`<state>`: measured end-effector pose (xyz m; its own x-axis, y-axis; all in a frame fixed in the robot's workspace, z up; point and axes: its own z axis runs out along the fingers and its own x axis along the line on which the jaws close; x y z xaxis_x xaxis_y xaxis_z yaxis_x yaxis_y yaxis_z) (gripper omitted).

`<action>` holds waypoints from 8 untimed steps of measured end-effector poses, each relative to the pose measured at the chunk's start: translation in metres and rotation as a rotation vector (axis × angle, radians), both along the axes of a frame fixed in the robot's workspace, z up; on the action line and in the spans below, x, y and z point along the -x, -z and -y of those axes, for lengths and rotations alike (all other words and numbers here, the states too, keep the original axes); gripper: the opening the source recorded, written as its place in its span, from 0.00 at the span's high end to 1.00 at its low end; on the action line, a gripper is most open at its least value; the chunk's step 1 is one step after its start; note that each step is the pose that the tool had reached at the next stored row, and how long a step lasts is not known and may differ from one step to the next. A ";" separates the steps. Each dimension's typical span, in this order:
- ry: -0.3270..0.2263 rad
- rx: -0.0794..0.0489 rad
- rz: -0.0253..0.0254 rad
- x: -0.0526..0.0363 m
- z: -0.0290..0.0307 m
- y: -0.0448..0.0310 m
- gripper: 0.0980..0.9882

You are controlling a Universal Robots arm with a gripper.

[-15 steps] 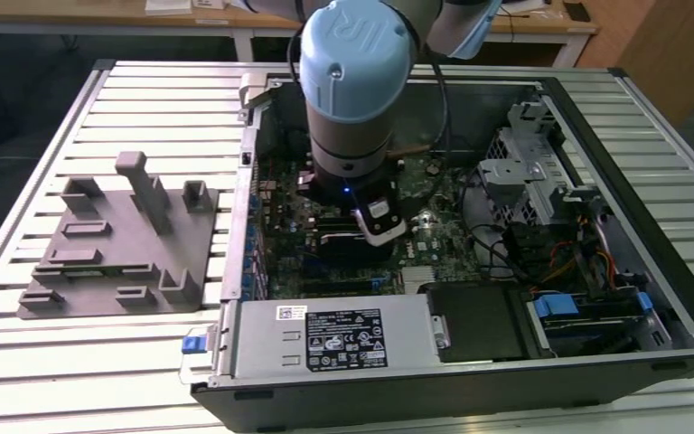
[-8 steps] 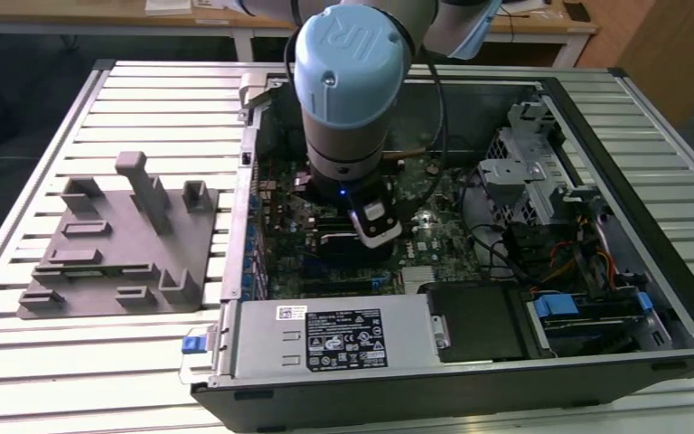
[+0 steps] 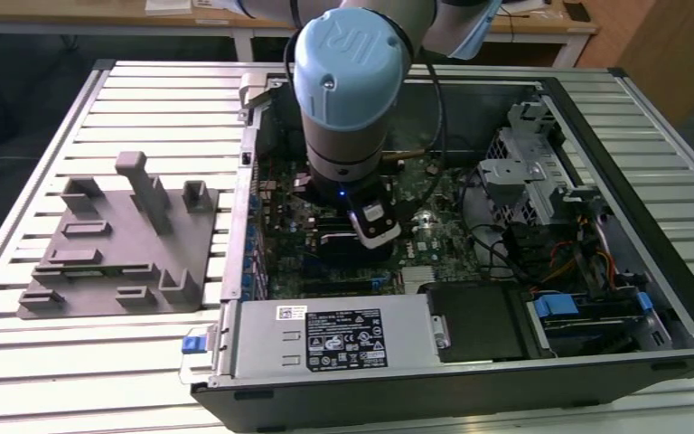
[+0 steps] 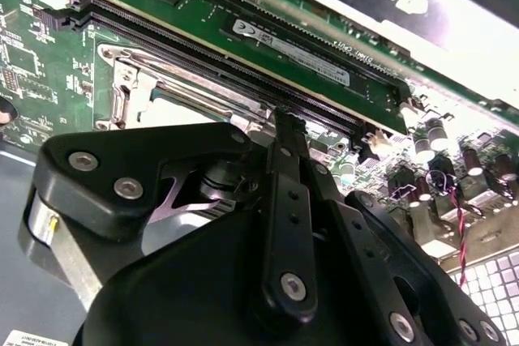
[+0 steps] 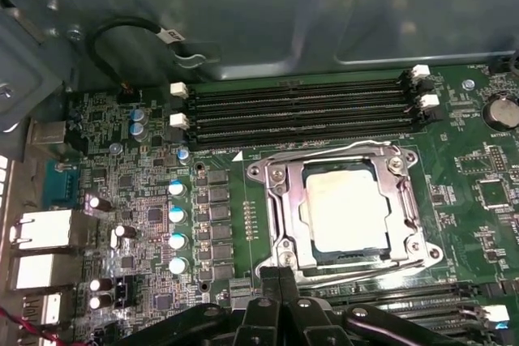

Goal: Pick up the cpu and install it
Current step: 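Install the second cpu locking lever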

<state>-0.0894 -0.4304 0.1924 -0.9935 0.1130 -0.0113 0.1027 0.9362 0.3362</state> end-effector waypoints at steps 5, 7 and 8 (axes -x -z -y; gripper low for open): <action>0.000 0.000 0.0001 0.0007 -0.0020 0.0008 0.99; 0.000 0.000 0.0001 0.0012 -0.0027 0.0013 0.99; 0.000 0.000 0.0000 0.0014 -0.0029 0.0016 0.99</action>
